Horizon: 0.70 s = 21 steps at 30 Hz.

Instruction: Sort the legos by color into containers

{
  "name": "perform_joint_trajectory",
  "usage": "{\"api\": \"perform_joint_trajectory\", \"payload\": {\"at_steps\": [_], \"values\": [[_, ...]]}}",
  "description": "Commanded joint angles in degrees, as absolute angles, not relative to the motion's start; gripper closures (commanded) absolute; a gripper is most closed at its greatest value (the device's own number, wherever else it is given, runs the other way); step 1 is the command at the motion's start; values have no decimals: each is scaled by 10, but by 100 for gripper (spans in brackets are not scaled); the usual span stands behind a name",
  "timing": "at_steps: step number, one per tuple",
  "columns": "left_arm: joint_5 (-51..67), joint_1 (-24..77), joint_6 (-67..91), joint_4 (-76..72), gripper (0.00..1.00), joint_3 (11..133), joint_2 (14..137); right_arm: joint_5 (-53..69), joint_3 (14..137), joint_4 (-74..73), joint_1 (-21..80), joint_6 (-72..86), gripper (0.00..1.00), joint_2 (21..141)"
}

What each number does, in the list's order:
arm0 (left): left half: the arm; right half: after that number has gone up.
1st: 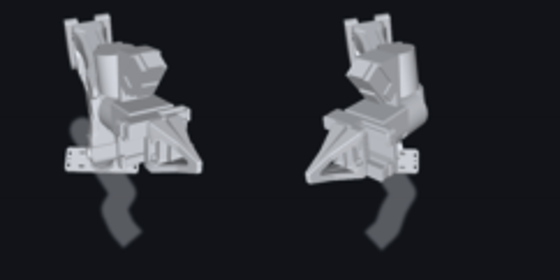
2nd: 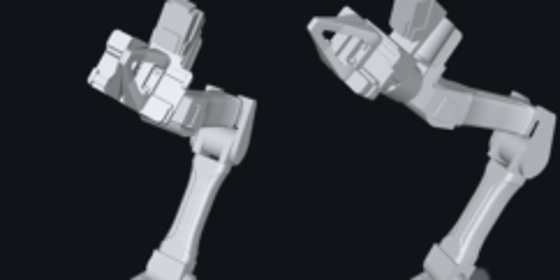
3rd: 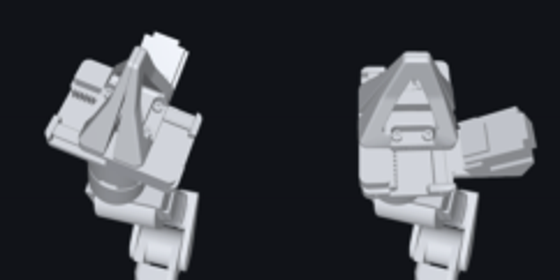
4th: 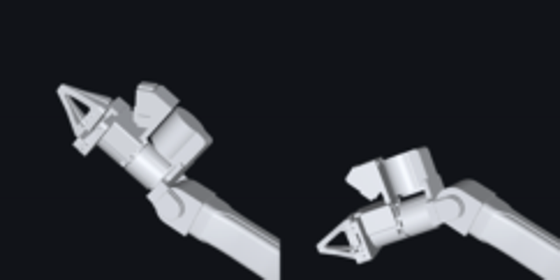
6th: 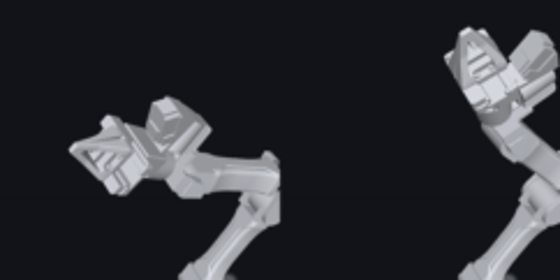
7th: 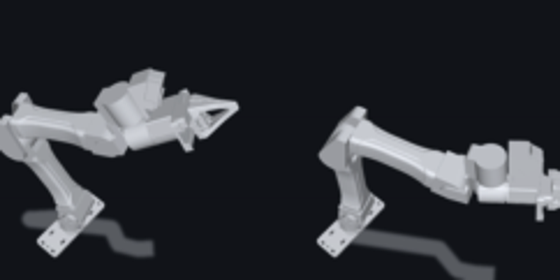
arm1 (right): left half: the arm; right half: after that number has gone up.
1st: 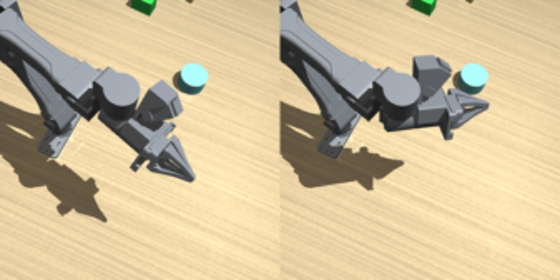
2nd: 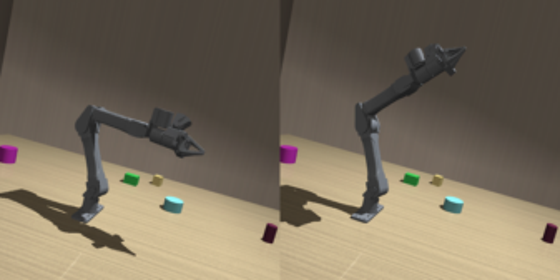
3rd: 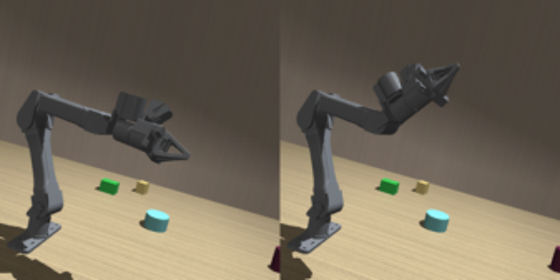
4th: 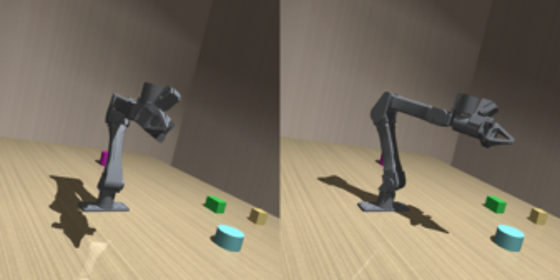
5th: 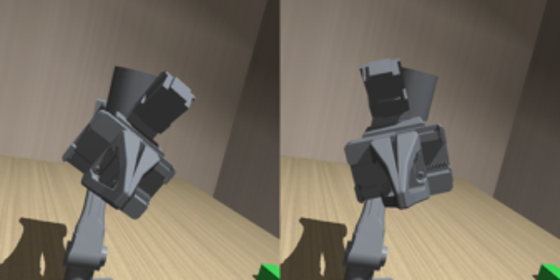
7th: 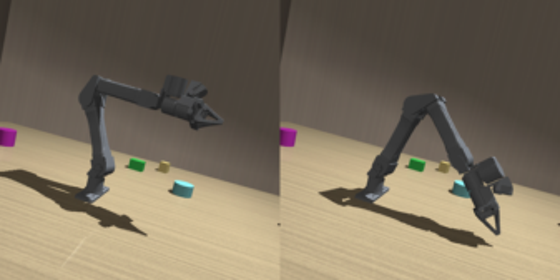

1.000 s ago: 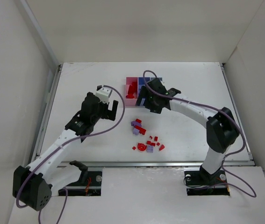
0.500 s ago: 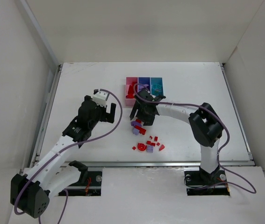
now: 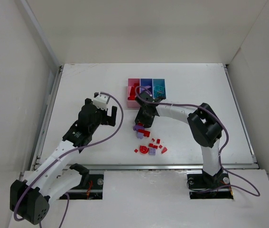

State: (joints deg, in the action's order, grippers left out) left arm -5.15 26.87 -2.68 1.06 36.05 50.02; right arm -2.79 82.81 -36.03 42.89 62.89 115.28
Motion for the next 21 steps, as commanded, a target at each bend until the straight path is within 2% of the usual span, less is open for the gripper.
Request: {"api": "perform_joint_trajectory", "payload": {"at_steps": [1,10,13,16,20,21], "values": [[-57,267,-24,-18,1,359,482,-41,850,-376,435,636,51,1159],[-56,267,-24,-7,1,353,475,-52,874,-370,440,581,100,1165],[-26,267,-35,-1,5,359,475,-71,898,-337,447,526,100,1133],[84,256,-61,20,9,381,487,-139,921,-303,469,410,100,1074],[212,250,-92,34,9,411,499,-183,889,-230,475,359,100,981],[267,244,-92,34,5,417,507,-188,877,-215,475,346,100,964]]}}
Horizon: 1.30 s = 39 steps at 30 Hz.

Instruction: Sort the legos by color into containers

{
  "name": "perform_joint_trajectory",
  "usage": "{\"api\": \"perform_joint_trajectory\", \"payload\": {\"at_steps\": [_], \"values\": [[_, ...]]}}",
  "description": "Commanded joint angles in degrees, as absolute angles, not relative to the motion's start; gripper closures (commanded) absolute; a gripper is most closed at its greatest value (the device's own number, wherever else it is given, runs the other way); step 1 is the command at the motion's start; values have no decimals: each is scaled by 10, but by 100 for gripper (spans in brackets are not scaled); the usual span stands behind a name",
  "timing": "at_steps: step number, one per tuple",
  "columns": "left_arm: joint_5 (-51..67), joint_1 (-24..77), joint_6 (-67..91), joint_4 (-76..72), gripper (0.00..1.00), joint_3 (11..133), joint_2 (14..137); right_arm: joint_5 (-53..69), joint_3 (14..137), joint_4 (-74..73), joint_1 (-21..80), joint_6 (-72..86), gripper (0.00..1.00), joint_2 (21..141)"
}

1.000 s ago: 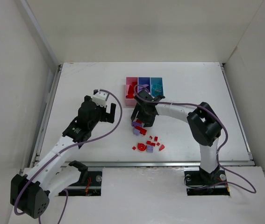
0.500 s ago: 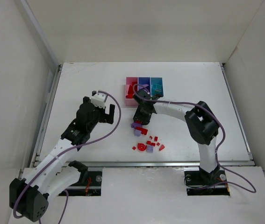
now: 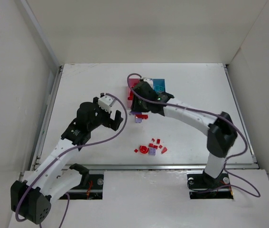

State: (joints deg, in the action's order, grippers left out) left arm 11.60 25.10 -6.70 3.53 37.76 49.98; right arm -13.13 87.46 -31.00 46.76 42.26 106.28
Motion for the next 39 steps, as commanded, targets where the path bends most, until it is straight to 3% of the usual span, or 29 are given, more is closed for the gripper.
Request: {"api": "perform_joint_trajectory", "payload": {"at_steps": [1,4,11,24,33,36,39], "values": [[295,243,-98,34,2,422,507,-194,868,-203,475,341,100,949],[392,231,-104,34,0,446,538,-199,839,-167,475,330,100,909],[489,211,-54,0,0,517,619,-173,823,-104,480,254,100,890],[558,185,19,-48,0,602,743,-162,859,-93,480,213,100,908],[517,180,44,-78,38,607,761,-135,864,-93,480,218,100,908],[517,180,44,-91,36,607,761,-130,864,-93,480,218,100,908],[529,180,44,-91,26,607,761,-130,864,-93,480,223,100,913]]}}
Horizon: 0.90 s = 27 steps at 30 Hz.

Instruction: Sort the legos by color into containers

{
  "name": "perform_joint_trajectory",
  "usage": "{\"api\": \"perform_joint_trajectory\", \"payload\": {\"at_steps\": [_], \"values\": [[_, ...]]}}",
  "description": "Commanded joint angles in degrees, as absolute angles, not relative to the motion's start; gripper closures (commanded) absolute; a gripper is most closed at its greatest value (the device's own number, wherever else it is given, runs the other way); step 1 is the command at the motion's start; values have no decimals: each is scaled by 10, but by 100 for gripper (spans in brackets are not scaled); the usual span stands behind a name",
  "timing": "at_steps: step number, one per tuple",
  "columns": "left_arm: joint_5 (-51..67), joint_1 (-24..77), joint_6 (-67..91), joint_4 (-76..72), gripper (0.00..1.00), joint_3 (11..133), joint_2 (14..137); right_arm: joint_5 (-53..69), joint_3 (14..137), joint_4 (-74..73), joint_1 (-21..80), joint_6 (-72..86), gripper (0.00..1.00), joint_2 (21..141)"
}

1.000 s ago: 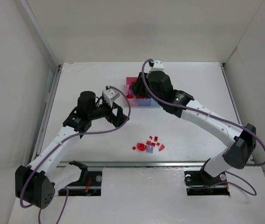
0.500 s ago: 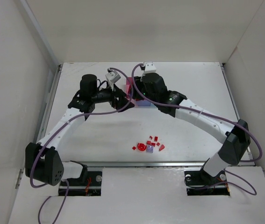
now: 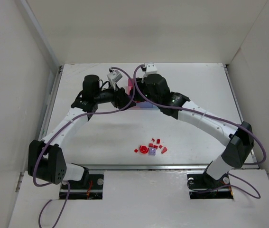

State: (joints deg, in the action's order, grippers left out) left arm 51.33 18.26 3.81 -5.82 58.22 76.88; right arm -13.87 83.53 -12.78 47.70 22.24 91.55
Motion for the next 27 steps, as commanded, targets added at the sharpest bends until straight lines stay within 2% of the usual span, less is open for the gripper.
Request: {"api": "perform_joint_trajectory", "payload": {"at_steps": [1,2,7,10,11,13,14,21,27], "values": [[529,180,44,-91,26,607,761,-125,864,-93,480,223,100,913],[529,180,44,-91,26,607,761,-125,864,-93,480,223,100,913],[524,180,49,-96,58,602,761,-114,864,-93,480,223,100,913],[519,180,49,-96,71,602,761,-114,864,-88,480,223,100,913],[519,180,49,-96,83,602,761,-109,864,-88,480,223,100,913],[502,180,54,-96,97,602,761,-109,858,-88,480,223,100,913],[497,180,54,-96,100,602,761,-109,858,-88,480,223,100,913],[411,180,11,-23,100,564,751,-151,888,-88,480,229,100,936],[353,180,-73,53,100,545,745,-105,1015,-162,451,229,100,1039]]}}
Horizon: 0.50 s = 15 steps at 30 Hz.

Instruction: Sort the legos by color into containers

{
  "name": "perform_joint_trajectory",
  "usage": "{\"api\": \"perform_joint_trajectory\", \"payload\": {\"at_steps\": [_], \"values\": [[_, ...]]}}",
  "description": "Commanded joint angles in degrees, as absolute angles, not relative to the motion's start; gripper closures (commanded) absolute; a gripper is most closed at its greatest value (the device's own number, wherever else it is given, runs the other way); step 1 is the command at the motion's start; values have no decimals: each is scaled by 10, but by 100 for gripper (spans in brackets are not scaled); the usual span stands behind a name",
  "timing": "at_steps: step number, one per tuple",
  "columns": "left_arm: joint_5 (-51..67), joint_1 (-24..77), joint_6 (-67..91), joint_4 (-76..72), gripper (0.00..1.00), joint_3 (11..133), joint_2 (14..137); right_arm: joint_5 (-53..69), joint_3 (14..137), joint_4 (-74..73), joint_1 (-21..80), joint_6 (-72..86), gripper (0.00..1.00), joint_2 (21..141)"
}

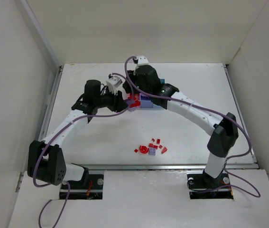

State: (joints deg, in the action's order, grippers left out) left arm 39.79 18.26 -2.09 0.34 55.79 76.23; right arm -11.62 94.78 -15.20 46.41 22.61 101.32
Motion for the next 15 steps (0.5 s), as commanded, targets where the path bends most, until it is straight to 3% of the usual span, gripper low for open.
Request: {"api": "perform_joint_trajectory", "payload": {"at_steps": [1,10,15], "values": [[346,180,-73,53,100,540,745,-105,1025,-162,451,229,100,1048],[299,180,-78,53,100,523,734,-89,1121,-244,396,273,99,1176],[288,180,-83,53,100,523,734,-32,1169,-272,369,273,89,1238]]}}
